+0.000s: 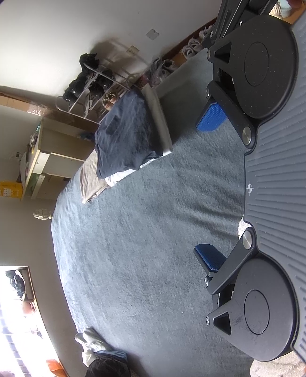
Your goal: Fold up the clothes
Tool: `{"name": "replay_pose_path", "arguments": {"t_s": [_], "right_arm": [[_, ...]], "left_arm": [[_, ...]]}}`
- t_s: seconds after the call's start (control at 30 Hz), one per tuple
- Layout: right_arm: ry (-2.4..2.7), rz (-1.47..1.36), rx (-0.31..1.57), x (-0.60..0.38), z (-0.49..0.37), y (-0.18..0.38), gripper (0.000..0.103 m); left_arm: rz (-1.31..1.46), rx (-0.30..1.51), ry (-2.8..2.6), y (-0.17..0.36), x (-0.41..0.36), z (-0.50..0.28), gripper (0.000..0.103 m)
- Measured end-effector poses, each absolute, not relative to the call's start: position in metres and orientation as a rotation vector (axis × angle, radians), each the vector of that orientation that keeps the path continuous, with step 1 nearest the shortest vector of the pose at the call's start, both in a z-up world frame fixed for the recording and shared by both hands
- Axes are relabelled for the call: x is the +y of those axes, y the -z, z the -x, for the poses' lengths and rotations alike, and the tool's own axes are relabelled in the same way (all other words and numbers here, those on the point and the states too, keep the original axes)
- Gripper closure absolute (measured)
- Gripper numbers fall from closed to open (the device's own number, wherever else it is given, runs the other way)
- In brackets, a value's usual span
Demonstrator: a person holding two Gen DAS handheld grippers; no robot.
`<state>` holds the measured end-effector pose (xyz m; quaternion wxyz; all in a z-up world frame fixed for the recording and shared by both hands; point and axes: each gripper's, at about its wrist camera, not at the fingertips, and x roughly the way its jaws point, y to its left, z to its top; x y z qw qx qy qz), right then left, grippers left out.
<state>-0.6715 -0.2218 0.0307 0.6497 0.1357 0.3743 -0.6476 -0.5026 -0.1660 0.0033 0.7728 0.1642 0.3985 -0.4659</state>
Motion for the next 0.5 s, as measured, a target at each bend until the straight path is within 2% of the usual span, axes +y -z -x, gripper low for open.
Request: {"name": "replay_pose_path", "arguments": {"t_s": [0.5], "right_arm": [[1.473, -0.305, 0.853, -0.2193, 0.6711, -0.0307, 0.000]], "left_arm": [[-0.358, 0.867, 1.012, -0.0036, -0.1666, 0.5022, 0.000]]}}
